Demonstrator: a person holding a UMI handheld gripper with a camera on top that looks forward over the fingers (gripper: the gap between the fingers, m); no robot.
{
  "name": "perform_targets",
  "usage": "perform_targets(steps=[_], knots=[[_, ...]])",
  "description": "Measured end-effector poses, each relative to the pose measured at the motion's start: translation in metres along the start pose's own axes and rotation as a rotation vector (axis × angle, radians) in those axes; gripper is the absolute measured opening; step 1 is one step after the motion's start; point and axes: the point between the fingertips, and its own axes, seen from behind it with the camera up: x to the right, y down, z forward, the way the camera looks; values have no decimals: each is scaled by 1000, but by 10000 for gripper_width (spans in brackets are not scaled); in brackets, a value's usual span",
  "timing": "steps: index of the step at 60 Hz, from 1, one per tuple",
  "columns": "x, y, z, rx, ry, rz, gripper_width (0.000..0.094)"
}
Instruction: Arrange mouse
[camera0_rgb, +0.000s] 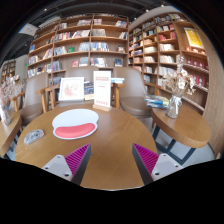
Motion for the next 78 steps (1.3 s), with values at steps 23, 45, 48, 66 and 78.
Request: perform_targets(steps=[23,45,48,66,78], knots=[[-176,26,-34,-22,-165,-88,859],[-300,54,-47,-68,-302,-117,857],[-308,56,-47,-73,-310,-113,854],[-336,44,-25,-75,-310,-111,847],[-356,38,-12,-109,-299,-94,847]])
